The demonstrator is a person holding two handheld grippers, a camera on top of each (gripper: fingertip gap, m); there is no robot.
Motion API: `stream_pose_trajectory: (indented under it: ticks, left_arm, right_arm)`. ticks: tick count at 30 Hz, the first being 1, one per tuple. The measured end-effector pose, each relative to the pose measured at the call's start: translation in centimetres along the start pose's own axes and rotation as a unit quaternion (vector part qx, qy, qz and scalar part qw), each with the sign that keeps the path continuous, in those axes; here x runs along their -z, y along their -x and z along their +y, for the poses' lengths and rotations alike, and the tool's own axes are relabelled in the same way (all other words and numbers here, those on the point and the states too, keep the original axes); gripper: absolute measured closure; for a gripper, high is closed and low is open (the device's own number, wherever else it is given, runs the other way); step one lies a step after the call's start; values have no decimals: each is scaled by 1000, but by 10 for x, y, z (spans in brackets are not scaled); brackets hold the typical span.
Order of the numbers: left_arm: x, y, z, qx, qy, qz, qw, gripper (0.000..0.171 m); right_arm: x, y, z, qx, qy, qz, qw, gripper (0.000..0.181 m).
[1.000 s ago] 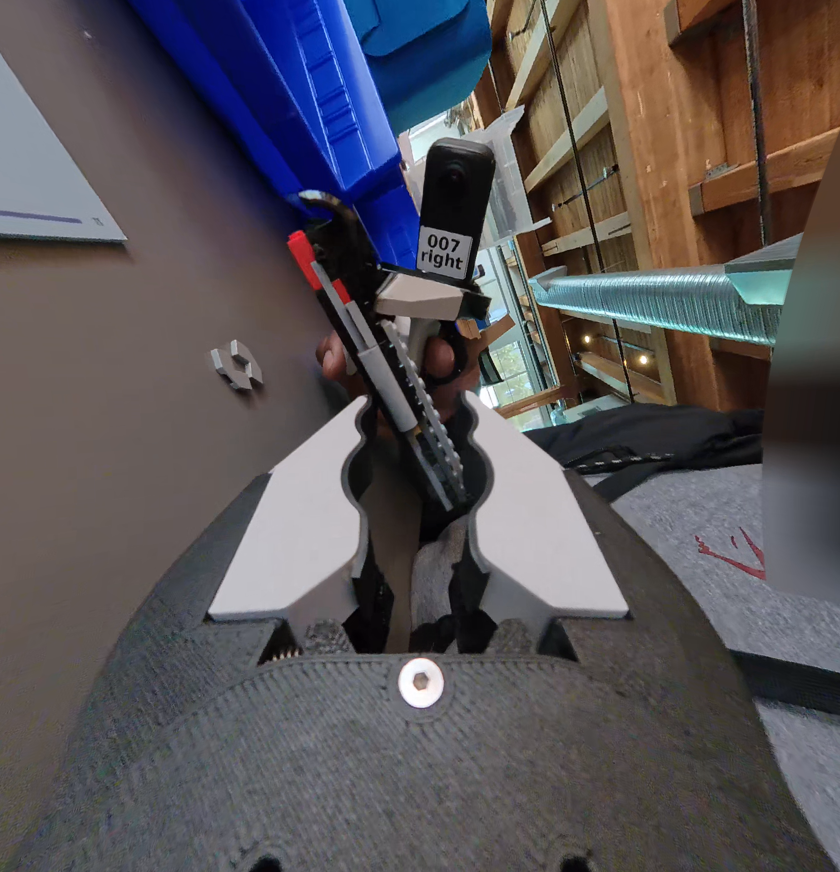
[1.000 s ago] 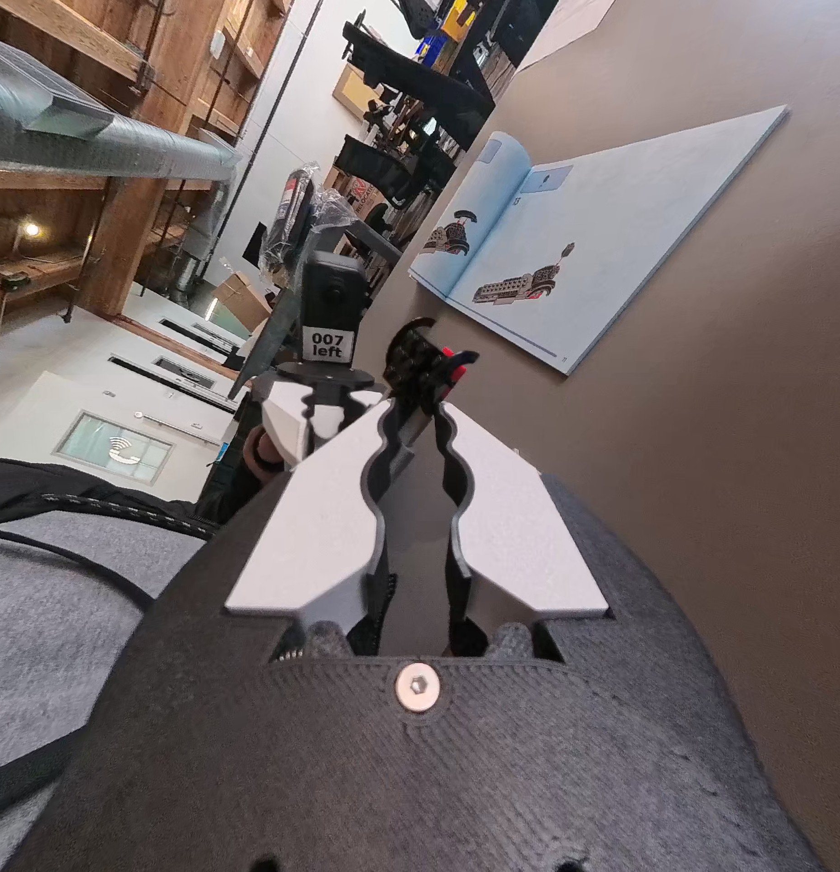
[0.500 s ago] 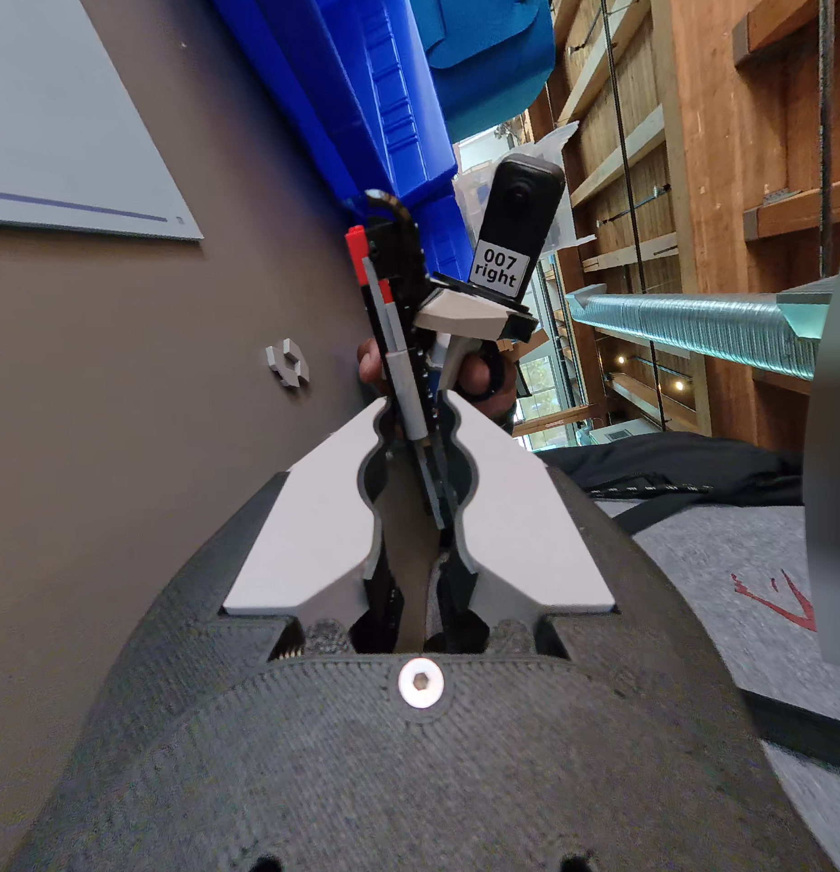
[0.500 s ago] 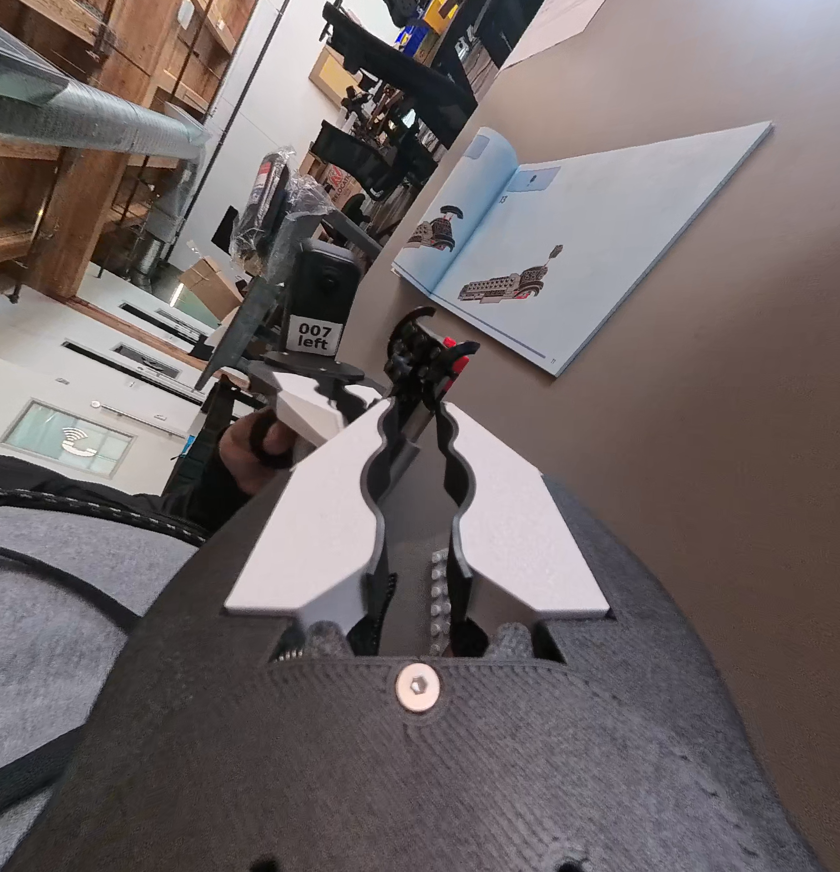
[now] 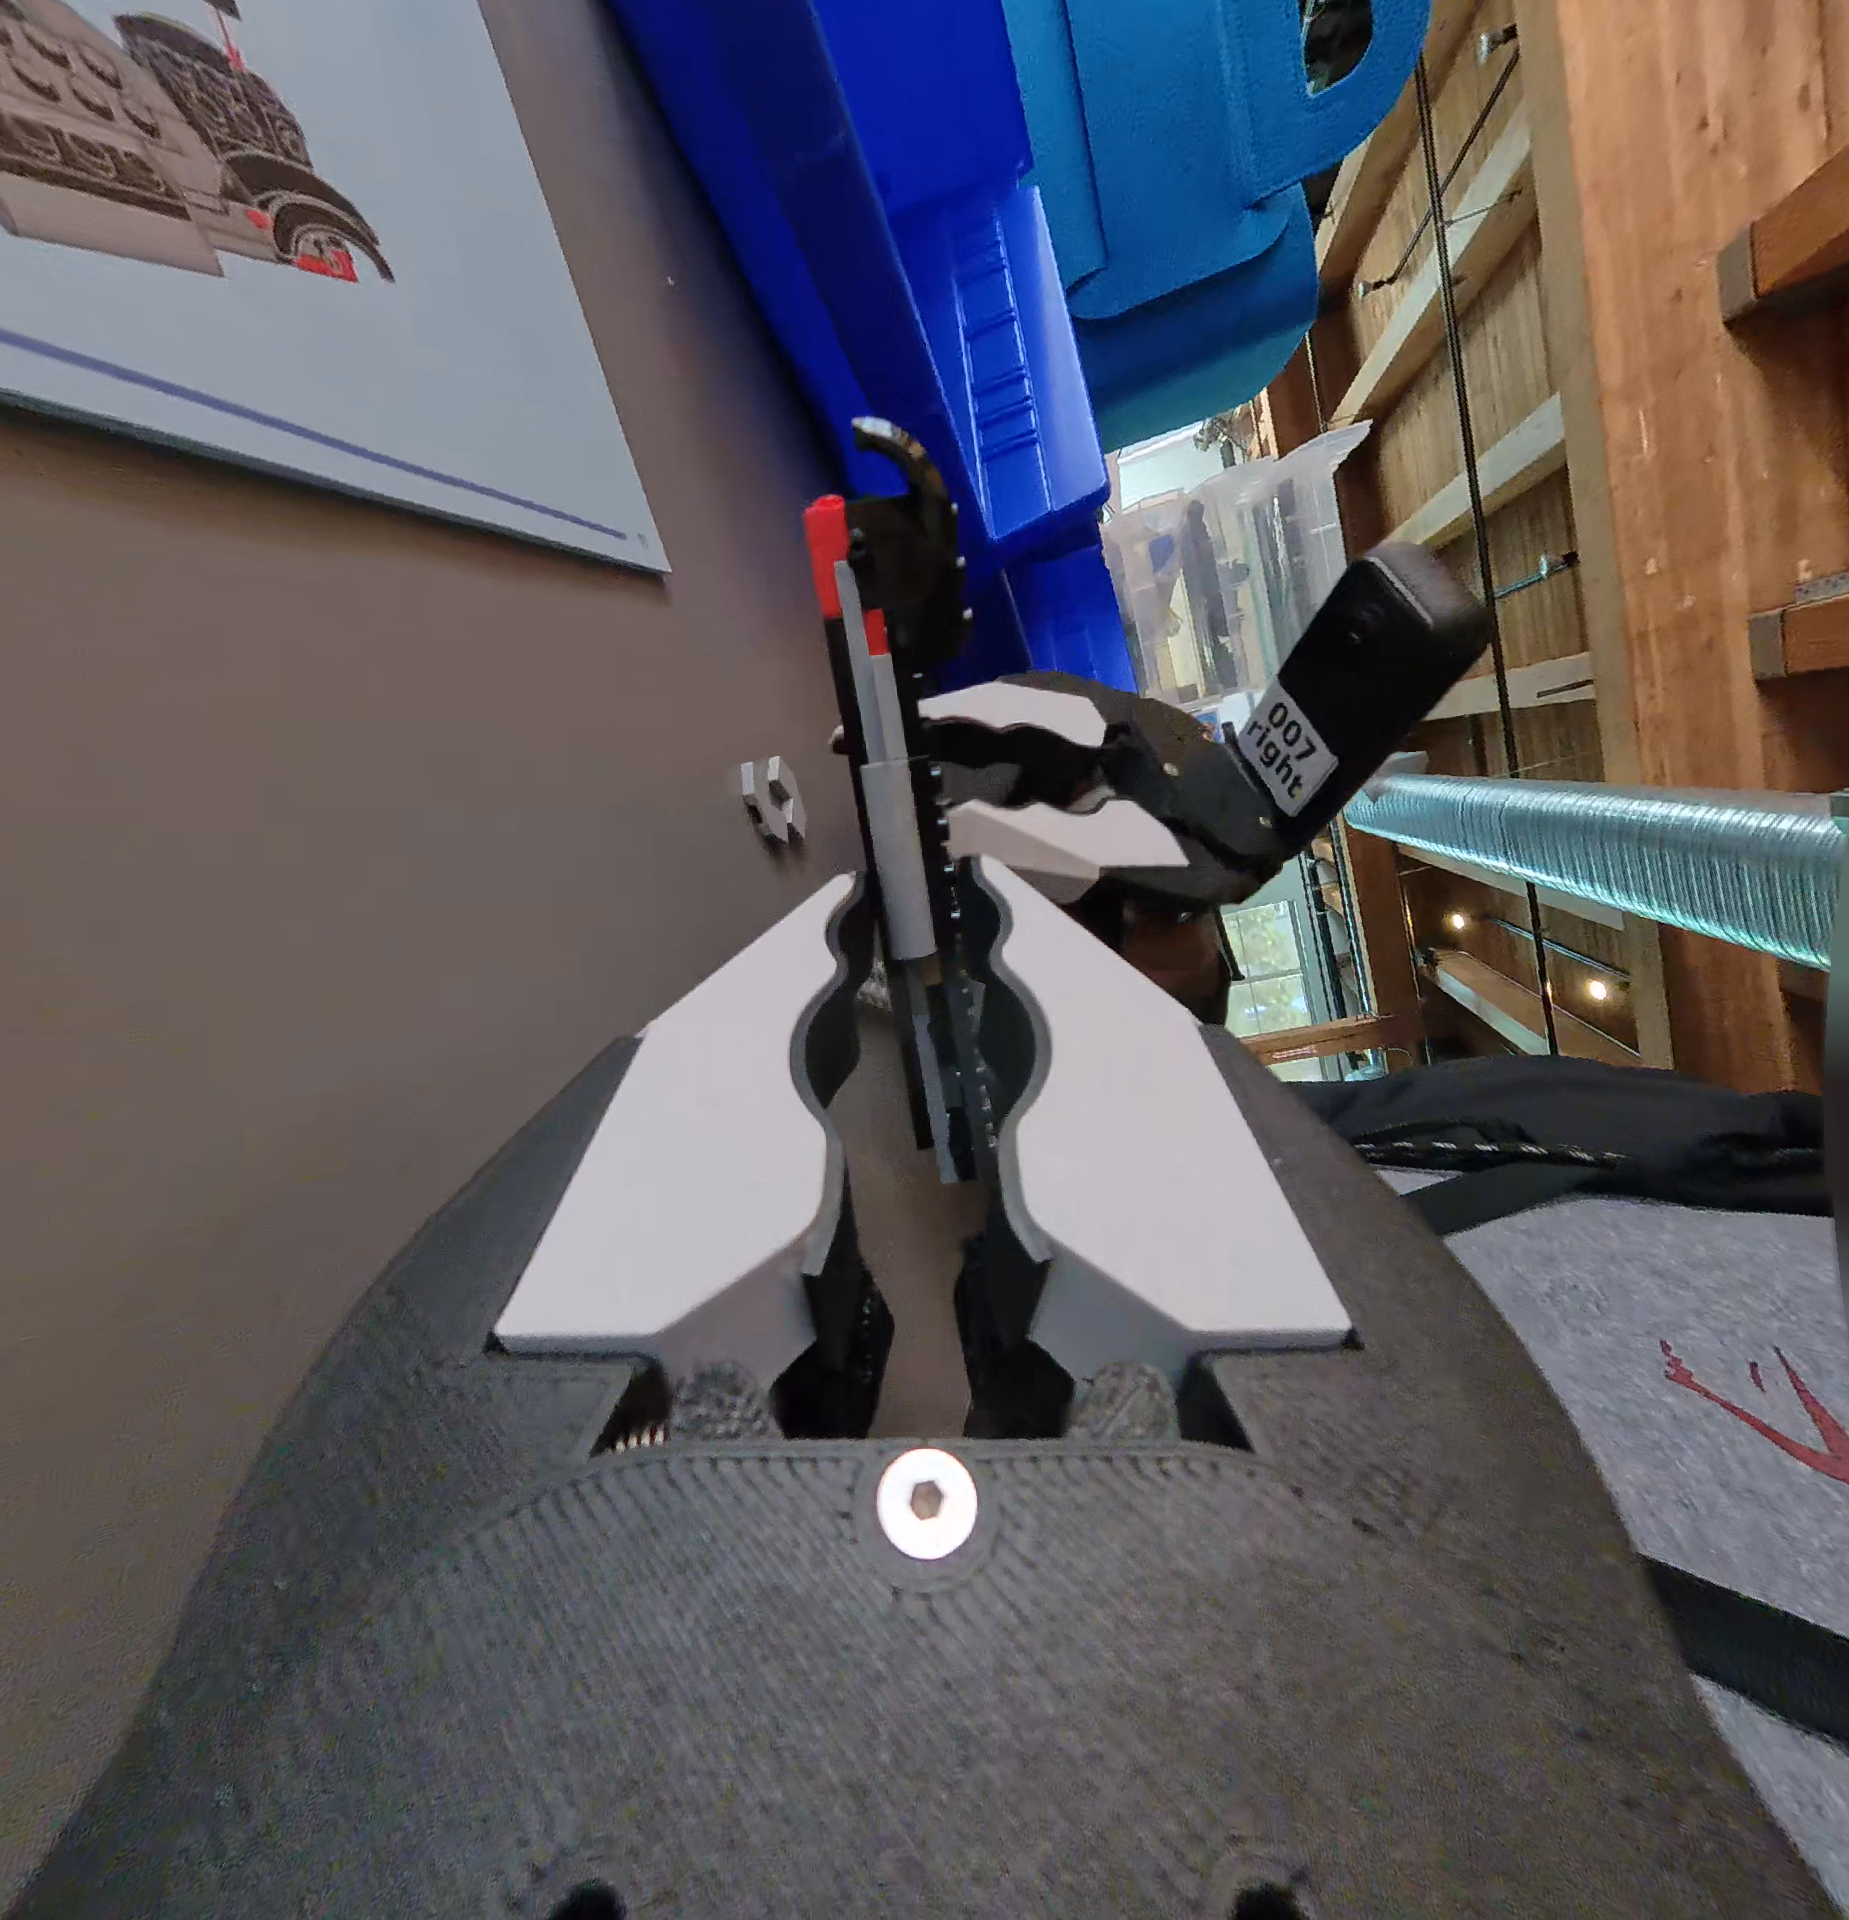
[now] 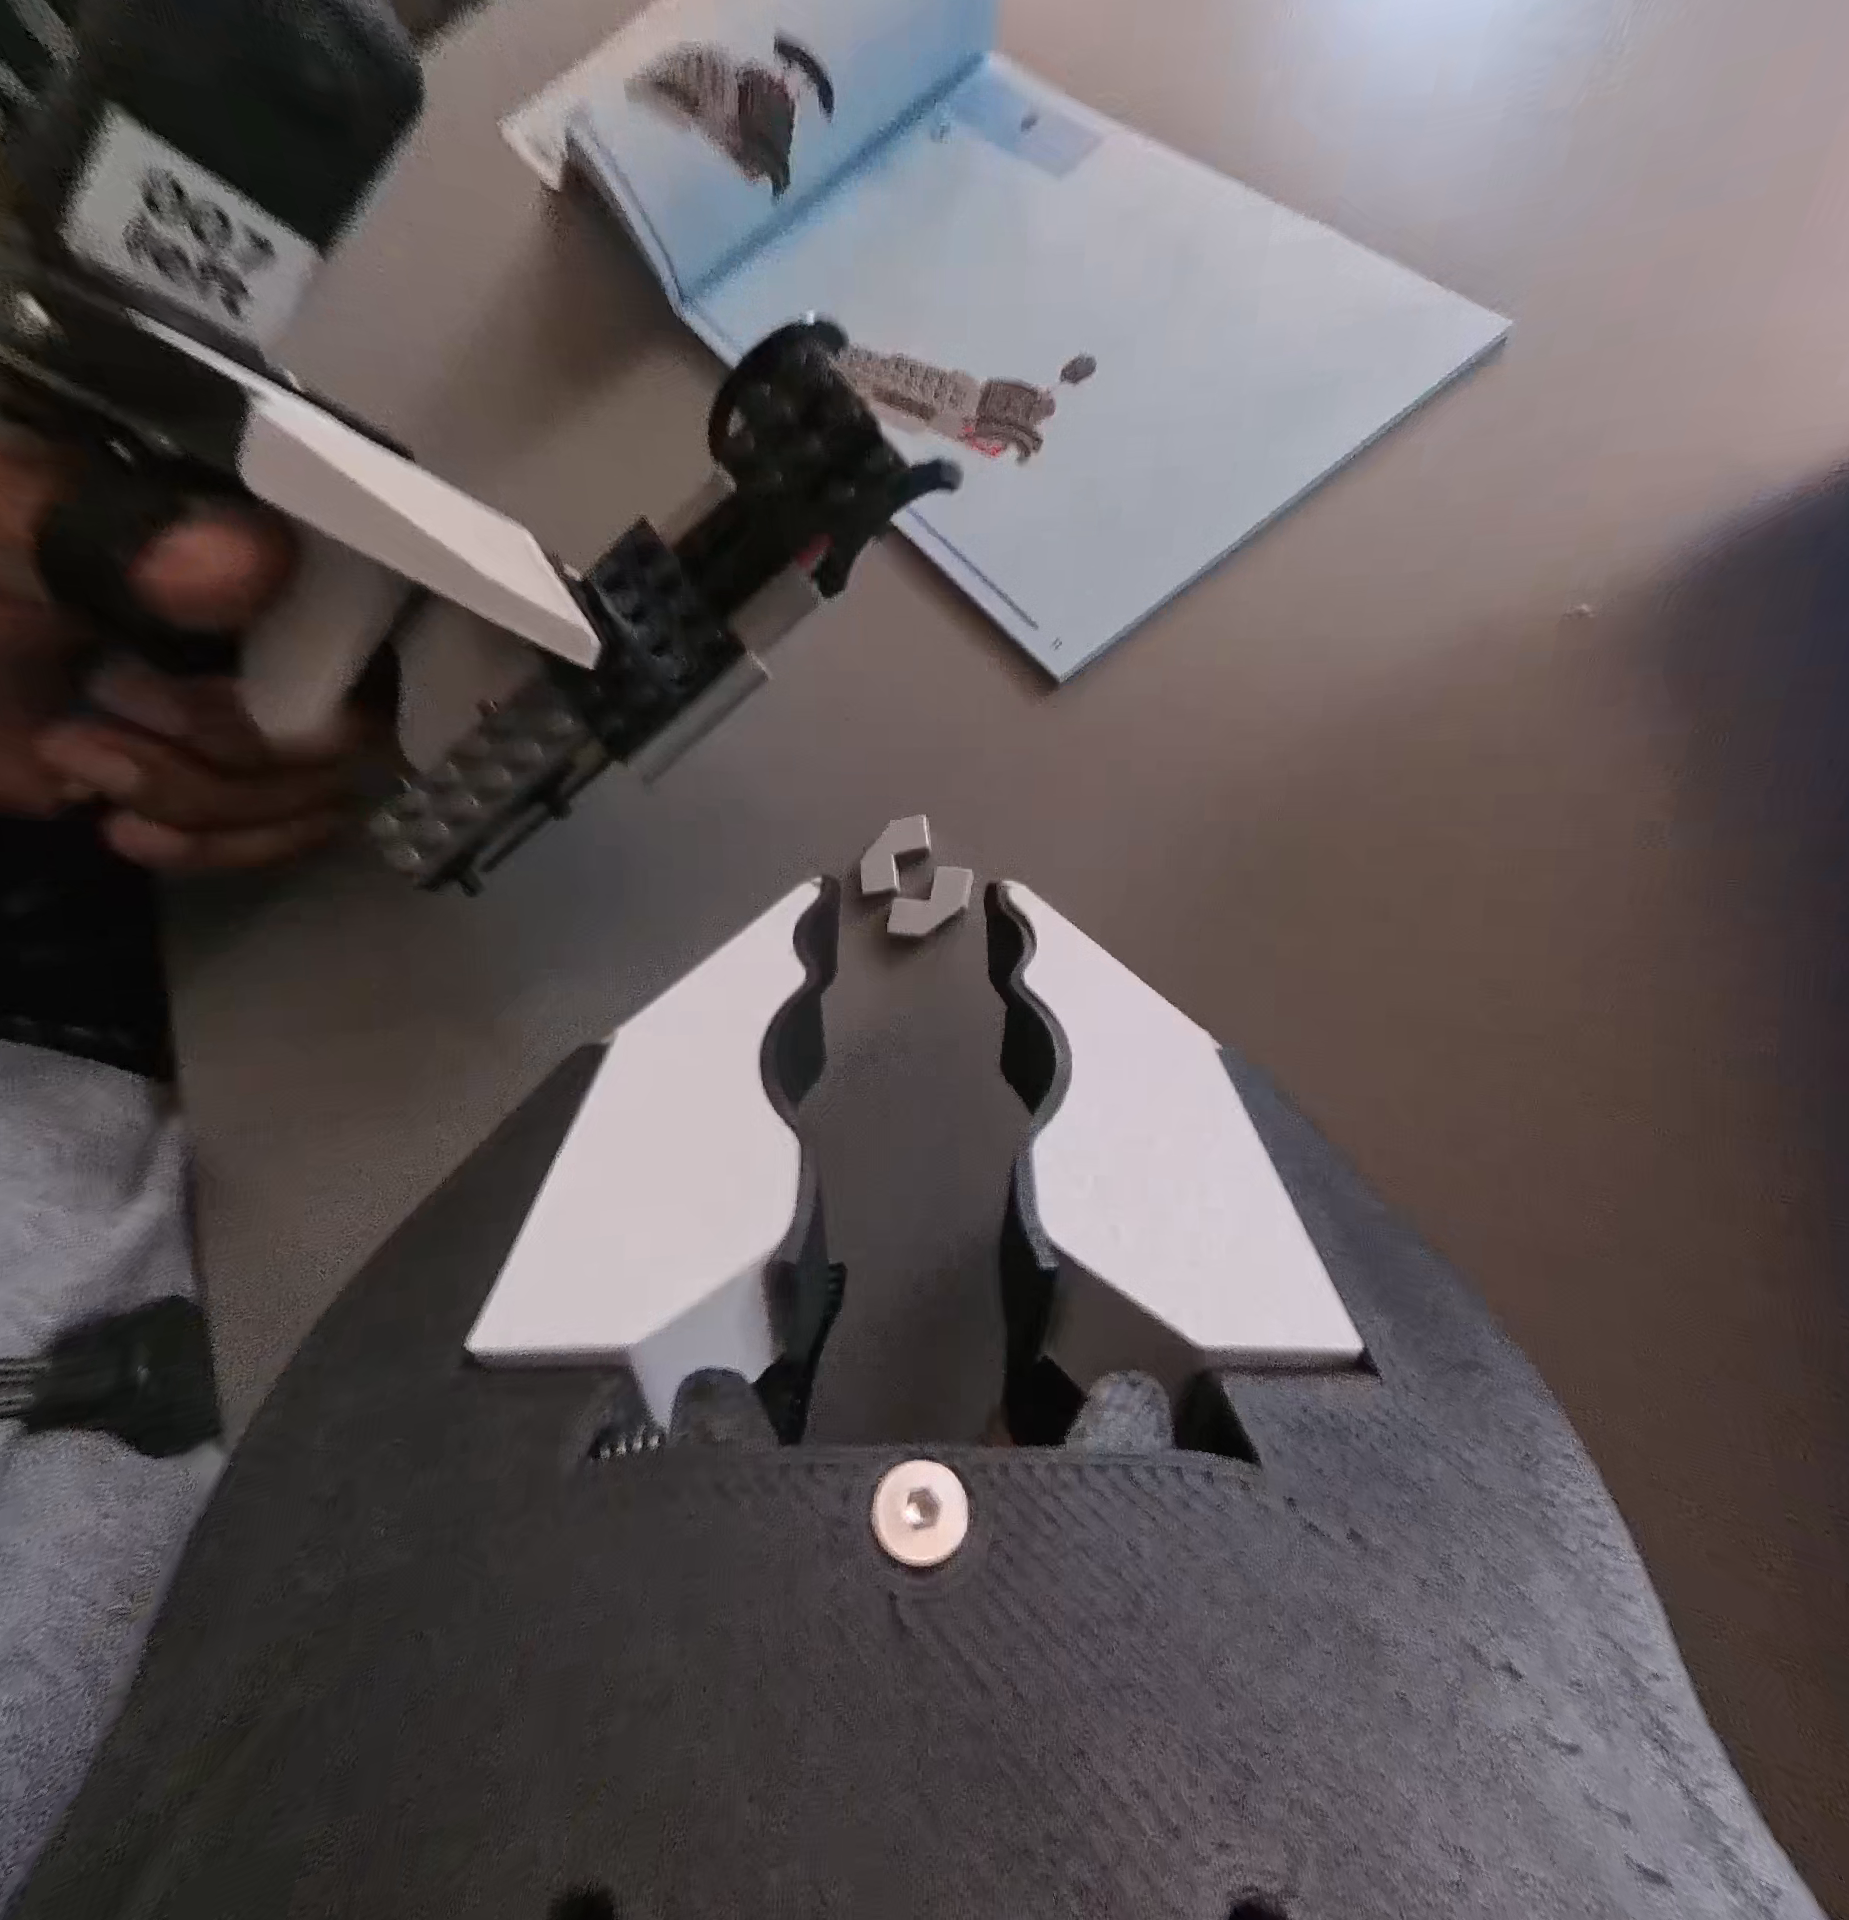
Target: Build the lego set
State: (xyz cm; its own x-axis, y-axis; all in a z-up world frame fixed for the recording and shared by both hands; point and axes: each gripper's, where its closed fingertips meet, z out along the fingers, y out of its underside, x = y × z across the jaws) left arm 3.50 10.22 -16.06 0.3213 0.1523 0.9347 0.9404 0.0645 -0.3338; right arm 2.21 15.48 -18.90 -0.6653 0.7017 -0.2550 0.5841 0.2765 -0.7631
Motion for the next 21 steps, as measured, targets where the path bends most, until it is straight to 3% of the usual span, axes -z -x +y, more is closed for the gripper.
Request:
stream_pose_trajectory:
  ticks: [9, 17, 21]
  left_arm:
    - [-1, -1, 2, 2, 8, 8, 1000, 156]
    - [0, -5, 3, 32, 17, 36, 999, 156]
    - [3, -10, 3, 66, 19, 69, 995, 157]
  right_arm:
    - [-13, -5, 10, 152, 58, 72, 984, 154]
    - [-15, 1, 11, 217, 76, 21, 973, 162]
    - [-1, 14, -11, 258, 25, -24, 966, 162]
